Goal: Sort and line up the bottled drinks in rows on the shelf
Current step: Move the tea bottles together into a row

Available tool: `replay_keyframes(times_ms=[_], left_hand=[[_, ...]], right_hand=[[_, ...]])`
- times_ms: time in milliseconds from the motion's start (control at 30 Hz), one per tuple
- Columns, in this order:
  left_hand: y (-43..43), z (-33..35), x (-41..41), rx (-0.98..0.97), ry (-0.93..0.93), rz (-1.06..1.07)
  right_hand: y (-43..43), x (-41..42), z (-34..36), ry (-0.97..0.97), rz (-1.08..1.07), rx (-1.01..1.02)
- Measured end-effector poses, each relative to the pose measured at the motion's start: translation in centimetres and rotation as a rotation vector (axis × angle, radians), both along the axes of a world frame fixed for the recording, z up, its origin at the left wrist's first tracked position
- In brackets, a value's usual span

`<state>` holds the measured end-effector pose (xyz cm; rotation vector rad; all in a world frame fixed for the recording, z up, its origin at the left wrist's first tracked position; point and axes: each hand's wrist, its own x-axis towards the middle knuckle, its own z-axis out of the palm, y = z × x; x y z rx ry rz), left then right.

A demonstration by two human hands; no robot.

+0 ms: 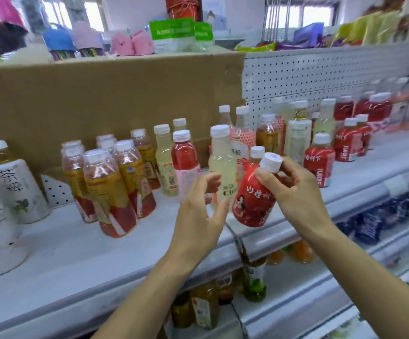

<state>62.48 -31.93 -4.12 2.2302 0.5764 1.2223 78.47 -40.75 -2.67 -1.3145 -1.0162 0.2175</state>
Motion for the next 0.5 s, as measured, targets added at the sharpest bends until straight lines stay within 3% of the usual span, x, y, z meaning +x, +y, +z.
replay_keyframes(times_ms=[167,300,500], left_hand=[[-1.4,-0.8,9.8,-0.104,0.116,0.033],[-0.7,-1.3,16.4,-0.279,0.091,0.227],[0.9,-1.7,19.8,-0.357,0.058,0.479]], right_hand=[[-3.8,7.7,0.1,-0.017,0.004,-0.022],[-6.1,13.5,0.1,-0.040,0.046,-0.056],[-8.1,19.1,-0.4,-0.041,0.129,-0.095]])
